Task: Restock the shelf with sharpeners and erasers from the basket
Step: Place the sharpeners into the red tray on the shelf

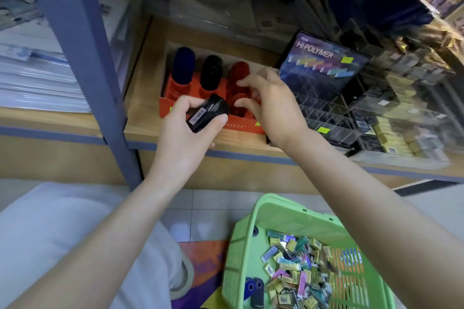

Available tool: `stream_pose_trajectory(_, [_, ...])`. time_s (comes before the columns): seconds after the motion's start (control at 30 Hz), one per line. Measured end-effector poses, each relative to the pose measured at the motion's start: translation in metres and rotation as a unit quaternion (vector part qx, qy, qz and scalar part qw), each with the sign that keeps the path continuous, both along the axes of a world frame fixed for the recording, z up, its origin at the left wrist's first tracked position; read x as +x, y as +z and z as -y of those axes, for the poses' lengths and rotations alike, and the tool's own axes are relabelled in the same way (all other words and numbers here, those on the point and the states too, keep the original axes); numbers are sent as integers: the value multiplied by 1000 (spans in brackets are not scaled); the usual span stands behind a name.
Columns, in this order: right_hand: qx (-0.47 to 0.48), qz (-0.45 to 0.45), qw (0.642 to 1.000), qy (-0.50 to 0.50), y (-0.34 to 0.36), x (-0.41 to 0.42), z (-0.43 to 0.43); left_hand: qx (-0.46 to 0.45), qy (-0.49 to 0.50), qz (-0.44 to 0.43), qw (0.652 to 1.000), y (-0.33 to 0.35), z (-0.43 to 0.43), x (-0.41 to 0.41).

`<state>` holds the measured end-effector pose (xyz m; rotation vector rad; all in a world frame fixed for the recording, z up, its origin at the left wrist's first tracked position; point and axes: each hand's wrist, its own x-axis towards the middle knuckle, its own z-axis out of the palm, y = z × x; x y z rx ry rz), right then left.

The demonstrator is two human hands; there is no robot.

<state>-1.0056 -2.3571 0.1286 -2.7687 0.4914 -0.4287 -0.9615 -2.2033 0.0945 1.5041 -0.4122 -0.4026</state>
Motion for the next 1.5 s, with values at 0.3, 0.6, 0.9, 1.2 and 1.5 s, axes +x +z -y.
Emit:
stream_pose_trajectory(0.3, [-37,60,997,39,1,-16,-9,-5,-16,1,1000,3,2,3])
stream_pose_trajectory(0.6, [124,34,989,78,14,-39,-34,-89,-16,70,993,5,-3,2])
stream_pose_trajectory(0.9, [138,-22,989,49,27,-32,-41,14,-41,255,966,-2,-11,5])
stream_pose_trajectory(1.2, [73,48,996,-11,23,27,-16,291,57,429,853,-37,-13,19])
stream_pose_trajectory(1.5, [-2,-27,999,46,18,49,-5,278,19,430,859,-39,-19,26])
